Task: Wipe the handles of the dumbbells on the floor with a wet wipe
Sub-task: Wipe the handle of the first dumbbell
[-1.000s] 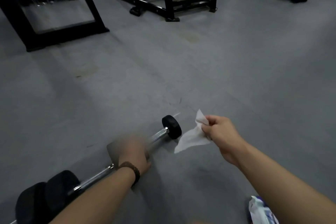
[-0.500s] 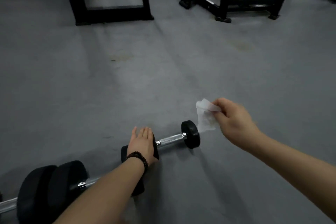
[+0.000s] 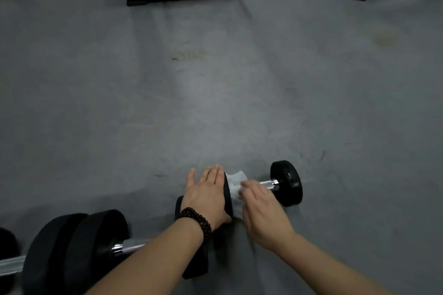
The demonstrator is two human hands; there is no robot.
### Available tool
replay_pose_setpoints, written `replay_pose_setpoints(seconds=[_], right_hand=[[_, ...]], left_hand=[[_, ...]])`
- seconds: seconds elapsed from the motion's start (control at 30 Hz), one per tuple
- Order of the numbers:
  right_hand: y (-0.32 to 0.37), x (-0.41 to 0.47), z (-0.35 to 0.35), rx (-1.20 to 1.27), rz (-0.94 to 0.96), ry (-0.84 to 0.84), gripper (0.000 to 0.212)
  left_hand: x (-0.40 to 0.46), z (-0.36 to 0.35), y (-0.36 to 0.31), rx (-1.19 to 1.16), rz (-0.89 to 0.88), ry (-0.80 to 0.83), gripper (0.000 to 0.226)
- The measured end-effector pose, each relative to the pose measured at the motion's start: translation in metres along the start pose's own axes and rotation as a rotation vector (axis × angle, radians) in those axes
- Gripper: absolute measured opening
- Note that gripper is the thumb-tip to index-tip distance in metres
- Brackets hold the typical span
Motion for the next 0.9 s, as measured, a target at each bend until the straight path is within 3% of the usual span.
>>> replay_pose_setpoints(seconds=[0.1,0.17,0.33,0.43,0.6,0.77,0.9], right_hand=[[-0.004,0.027,-0.019,-0.216,-0.003,0.061,0.075],[-0.004,0.035,-0.039,-0.287,0.0,0.168,0.086],[-0.028,0.018,-0.04,-0.409,-0.097,0.134,0.066],[-0.039,0.01,-0.035,-0.411,-0.187,0.043,0.07],[-0.009,0.004,-0.05,-0.36,-0.014,0.07,0.083],[-0.037,-0.008,-0.033,-0.389,-0.204,0.037,0.082],[-0.001,-0.007,-0.045,-0.327,0.008,0.053,0.088]], left_hand=[[0.002,-0.002,0.001,-0.007,0.001,0.008,0.122],[0.003,-0.002,0.002,-0.01,0.0,0.005,0.121],[0.003,0.001,0.003,-0.009,0.011,0.006,0.125],[0.002,0.001,0.002,-0.009,0.015,0.014,0.126],[0.002,0.002,0.001,-0.01,0.009,0.02,0.124],[0.001,0.003,0.0,-0.015,0.011,0.029,0.125],[0.001,0.004,-0.001,-0.024,0.007,0.026,0.124]])
Point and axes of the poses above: each hand's wrist, its own x-axis towards the middle knuckle, its own z-axis out of the back of the hand, y = z × x, the point moved 7 cm from there along x, towards the middle knuckle, and after that the axes turned 1 degree about y, right-handed, at the moved point
